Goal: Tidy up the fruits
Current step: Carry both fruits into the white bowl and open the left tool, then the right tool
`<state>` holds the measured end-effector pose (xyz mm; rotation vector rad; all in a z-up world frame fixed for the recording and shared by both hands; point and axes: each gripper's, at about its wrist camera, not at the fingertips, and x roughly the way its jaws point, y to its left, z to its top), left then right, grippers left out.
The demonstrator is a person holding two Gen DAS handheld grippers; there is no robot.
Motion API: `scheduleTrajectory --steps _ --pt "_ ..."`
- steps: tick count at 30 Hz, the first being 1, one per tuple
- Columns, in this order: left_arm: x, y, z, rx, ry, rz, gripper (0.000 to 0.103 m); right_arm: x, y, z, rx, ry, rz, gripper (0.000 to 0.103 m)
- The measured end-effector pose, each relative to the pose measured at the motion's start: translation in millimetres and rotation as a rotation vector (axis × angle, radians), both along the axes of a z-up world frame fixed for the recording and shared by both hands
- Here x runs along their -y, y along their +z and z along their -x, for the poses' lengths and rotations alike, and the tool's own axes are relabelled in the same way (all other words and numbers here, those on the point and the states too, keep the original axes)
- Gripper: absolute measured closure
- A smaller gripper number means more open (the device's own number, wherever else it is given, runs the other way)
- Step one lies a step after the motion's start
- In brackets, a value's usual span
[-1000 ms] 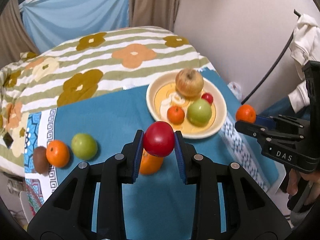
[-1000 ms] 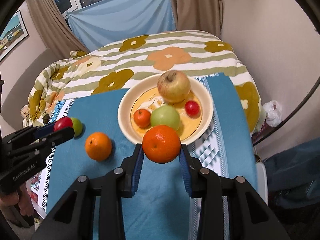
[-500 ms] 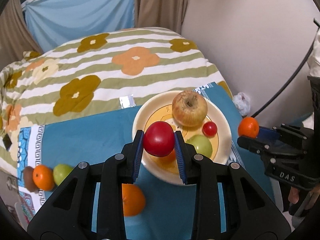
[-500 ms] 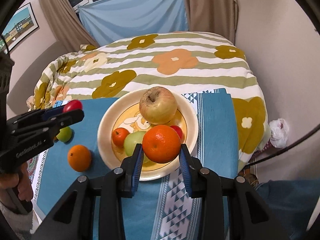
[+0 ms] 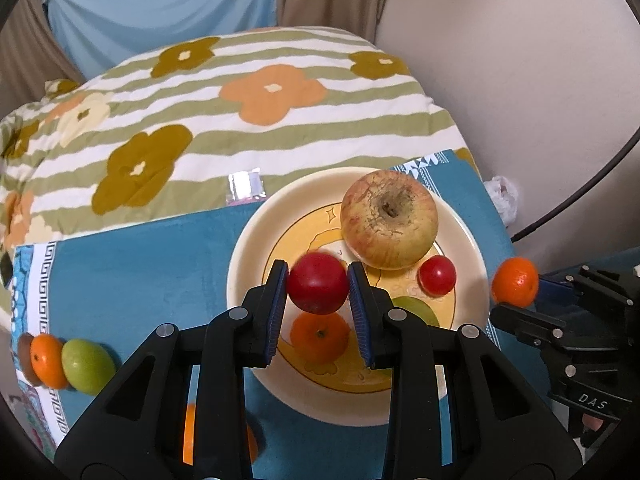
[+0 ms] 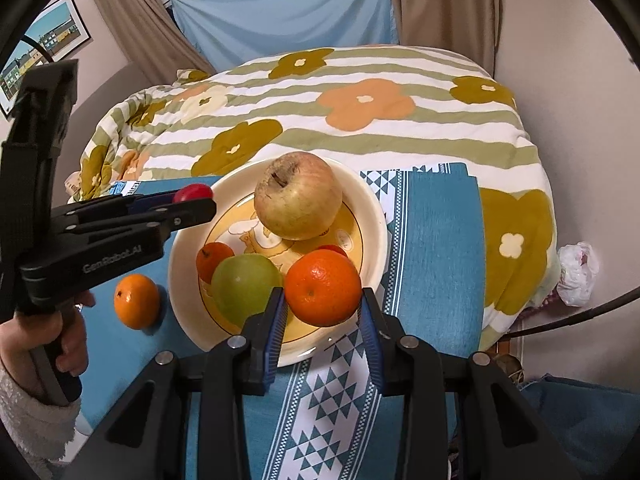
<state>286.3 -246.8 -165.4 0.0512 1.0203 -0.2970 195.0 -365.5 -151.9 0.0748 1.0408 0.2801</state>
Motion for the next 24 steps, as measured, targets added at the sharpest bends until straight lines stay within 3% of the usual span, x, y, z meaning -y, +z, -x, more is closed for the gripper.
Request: scheduleTrajectory --steps 3,4,5,6,7,17,24 --pt "3 -1 -1 -0.003 -0.011 -0.011 0.065 2 -1 0 -0.003 -0.003 -0.005 0.07" --pt "5 0 0 0.001 -0.013 -0.024 0.05 4 -2 1 -0.005 -0.004 -0.007 0.07" --pt "5 1 1 0.011 -0.01 -0.035 0.019 5 -3 2 -0.007 -0.005 -0.009 0.07" --pt "4 3 2 0.022 -0.001 -0.036 0.004 6 -3 2 -0.008 -0.006 -0.01 0.07" --pt "2 7 5 0.043 0.014 -0.026 0.0 6 -3 3 -0.007 -0.006 -0.01 0.07" --pt "-23 26 25 0.046 0.044 -0.003 0.0 6 7 9 0.018 -0.003 -0.017 0.07" --pt "-42 26 48 0.043 0.091 -0.027 0.0 -4 1 6 0.04 0.073 0.001 0.07"
